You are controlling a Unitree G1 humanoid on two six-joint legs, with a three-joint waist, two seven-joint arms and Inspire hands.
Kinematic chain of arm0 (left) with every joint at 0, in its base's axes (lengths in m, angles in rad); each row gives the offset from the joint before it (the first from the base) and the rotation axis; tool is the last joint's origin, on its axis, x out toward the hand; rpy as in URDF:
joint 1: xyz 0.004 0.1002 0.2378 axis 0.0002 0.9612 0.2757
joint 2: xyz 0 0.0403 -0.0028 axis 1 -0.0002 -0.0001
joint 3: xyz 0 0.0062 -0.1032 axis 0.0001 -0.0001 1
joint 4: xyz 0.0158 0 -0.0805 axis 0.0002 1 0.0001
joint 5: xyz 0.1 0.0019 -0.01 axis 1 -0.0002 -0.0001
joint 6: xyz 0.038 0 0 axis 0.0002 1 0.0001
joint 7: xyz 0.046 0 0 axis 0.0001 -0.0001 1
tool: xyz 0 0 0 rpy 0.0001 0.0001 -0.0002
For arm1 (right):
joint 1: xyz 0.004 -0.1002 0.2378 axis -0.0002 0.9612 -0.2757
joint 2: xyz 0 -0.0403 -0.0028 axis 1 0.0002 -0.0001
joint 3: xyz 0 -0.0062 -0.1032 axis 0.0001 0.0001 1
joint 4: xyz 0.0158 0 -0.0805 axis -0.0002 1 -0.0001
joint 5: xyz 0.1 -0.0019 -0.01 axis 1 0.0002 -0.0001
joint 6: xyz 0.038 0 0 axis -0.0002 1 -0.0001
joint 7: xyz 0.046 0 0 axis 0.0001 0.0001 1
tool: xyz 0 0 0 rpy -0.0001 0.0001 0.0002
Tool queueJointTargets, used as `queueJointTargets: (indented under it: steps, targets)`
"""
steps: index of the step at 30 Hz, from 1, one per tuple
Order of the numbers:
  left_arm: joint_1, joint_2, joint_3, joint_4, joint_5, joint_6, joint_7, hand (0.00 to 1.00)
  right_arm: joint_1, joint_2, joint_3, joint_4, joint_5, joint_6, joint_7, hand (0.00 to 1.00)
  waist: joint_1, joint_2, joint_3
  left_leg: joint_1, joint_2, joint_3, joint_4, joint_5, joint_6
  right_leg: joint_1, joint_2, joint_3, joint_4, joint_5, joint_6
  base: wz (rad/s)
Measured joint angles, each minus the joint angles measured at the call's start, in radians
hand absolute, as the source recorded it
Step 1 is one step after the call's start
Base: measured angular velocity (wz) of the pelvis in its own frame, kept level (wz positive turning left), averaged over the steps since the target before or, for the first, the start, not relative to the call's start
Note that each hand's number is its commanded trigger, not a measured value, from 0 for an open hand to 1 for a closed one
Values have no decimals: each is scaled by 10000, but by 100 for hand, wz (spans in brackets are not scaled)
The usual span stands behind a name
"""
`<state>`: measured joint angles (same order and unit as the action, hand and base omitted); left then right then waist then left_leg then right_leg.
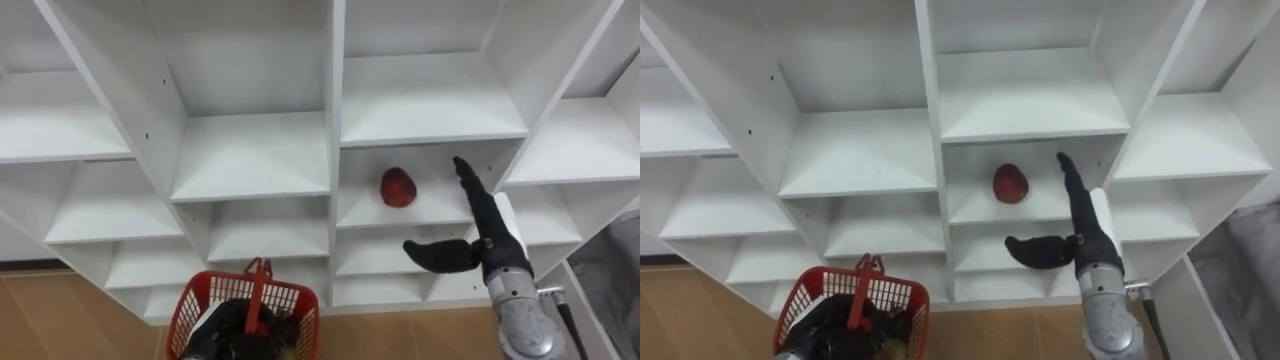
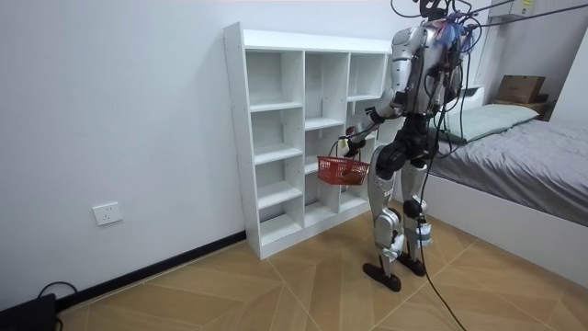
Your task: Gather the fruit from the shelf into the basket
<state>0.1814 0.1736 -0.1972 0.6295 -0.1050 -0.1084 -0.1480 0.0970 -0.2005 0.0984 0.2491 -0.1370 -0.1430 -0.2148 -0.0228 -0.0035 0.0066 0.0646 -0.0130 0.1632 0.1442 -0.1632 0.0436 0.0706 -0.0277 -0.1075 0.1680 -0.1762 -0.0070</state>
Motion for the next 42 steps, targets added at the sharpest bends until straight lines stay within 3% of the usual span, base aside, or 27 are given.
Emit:
queueJointTargets:
  steps: [11,16,24,35,42]
  targets:
    - [92,-4,26,-3,363,164,-34,100,-1,8,-58,36,136,0,-247,0,10,-124,30,-6,-3,-85,9,0,0,10,-6,-38,4,-4,0,0]
    - [68,38,192,-25,623,232,-224,100,-315,-39,-124,586,168,38,-244,0,7,-276,116,-59,2,-106,63,0,0,-13,-69,-76,38,-12,-7,0]
    - [-149,46,370,-23,1013,251,-385,100,-1033,-114,-119,1580,213,32,-177,0,74,-525,50,-422,-8,-293,223,0,0,-210,-58,-332,97,-11,-10,7]
    - [-592,22,354,203,1006,361,-603,100,-2809,-186,119,3793,960,50,172,0,691,-449,55,-1576,6,-600,603,19,14,-1201,-162,-744,475,-10,-32,8]
    - [-997,76,99,915,980,365,-595,100,-3889,-200,487,5971,1226,-1,-157,0,927,-332,179,-2310,-33,-947,958,26,26,-1646,-232,-1260,544,-10,-32,16]
